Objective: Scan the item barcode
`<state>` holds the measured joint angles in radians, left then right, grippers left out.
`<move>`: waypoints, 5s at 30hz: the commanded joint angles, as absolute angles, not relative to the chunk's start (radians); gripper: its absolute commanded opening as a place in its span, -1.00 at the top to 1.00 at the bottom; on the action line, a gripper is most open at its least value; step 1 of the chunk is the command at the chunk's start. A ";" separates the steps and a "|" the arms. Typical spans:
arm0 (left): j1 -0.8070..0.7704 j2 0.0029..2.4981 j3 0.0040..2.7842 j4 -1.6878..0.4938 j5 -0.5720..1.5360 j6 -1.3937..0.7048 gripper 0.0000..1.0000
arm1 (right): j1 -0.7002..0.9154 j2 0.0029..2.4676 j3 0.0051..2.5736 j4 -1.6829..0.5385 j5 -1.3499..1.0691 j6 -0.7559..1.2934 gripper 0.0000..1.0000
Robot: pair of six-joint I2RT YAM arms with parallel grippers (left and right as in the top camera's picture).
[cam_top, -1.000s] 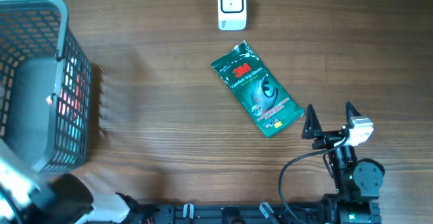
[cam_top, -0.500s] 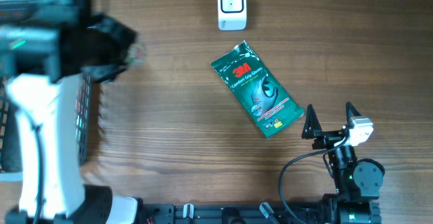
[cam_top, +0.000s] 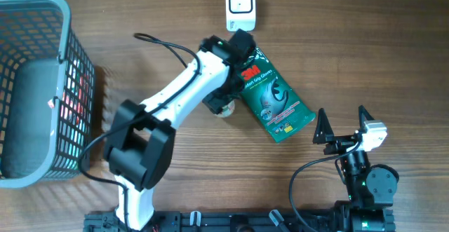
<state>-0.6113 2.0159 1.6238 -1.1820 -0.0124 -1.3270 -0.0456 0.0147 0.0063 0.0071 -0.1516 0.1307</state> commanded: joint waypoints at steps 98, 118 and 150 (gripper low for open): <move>-0.753 2.244 2.065 -1.250 0.141 -1.062 -0.06 | -0.043 0.020 0.005 0.010 -0.145 0.138 -0.99; 0.244 1.864 2.663 -1.622 -0.080 -0.823 -1.00 | -0.043 0.020 0.005 0.010 -0.145 0.138 -0.99; 0.521 2.071 1.568 -0.687 0.168 0.443 -1.00 | -0.043 0.020 0.005 0.010 -0.145 0.138 -0.99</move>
<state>0.5201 2.0136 1.5826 -0.6979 0.1349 0.3611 -0.0456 0.0223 0.0063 0.0067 -0.1516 0.1310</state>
